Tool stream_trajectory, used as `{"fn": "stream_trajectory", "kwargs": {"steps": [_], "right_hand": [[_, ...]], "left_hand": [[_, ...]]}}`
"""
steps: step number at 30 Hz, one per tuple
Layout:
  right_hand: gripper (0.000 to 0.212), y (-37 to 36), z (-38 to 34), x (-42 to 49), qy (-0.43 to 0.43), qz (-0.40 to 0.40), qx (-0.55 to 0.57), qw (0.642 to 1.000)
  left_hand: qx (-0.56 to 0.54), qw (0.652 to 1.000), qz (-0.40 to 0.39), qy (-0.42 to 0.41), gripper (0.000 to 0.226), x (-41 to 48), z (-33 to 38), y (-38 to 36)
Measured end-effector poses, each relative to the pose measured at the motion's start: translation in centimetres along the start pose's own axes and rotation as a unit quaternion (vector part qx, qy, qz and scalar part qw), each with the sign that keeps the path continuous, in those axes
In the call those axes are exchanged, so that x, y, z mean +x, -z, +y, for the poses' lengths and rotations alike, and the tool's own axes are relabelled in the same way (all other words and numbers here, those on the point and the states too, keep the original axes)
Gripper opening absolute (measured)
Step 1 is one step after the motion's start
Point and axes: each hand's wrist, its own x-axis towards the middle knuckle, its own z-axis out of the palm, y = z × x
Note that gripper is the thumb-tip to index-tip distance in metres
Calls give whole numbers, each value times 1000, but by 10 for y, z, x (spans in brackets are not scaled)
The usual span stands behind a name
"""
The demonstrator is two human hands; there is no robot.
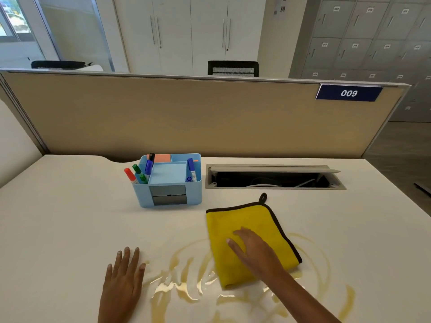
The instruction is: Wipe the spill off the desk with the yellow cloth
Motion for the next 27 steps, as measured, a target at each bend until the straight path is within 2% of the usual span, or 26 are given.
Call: {"fn": "stream_trajectory", "kwargs": {"steps": [2, 8, 13, 16, 21, 24, 27], "right_hand": [[77, -3, 3, 12, -46, -5, -43, 998], [98, -33, 3, 39, -144, -2, -84, 986], [98, -50, 10, 42, -157, 56, -101, 981], [97, -52, 8, 47, -162, 62, -107, 979], [87, -44, 20, 49, -169, 92, -106, 976], [86, -21, 52, 48, -221, 114, -99, 963], [89, 4, 100, 36, -312, 142, -85, 935]], "left_hand": [[4, 1000, 5, -6, 129, 1, -5, -4], [-10, 1000, 12, -2, 131, 2, -9, -9], [-16, 999, 32, 0, 131, 2, -11, -12], [-19, 999, 36, 1, 130, 2, -13, -12], [-33, 999, 30, 4, 127, 1, -11, -10], [-37, 999, 31, 3, 126, 1, -10, -9], [-37, 999, 37, 4, 125, 2, -9, -9]]}}
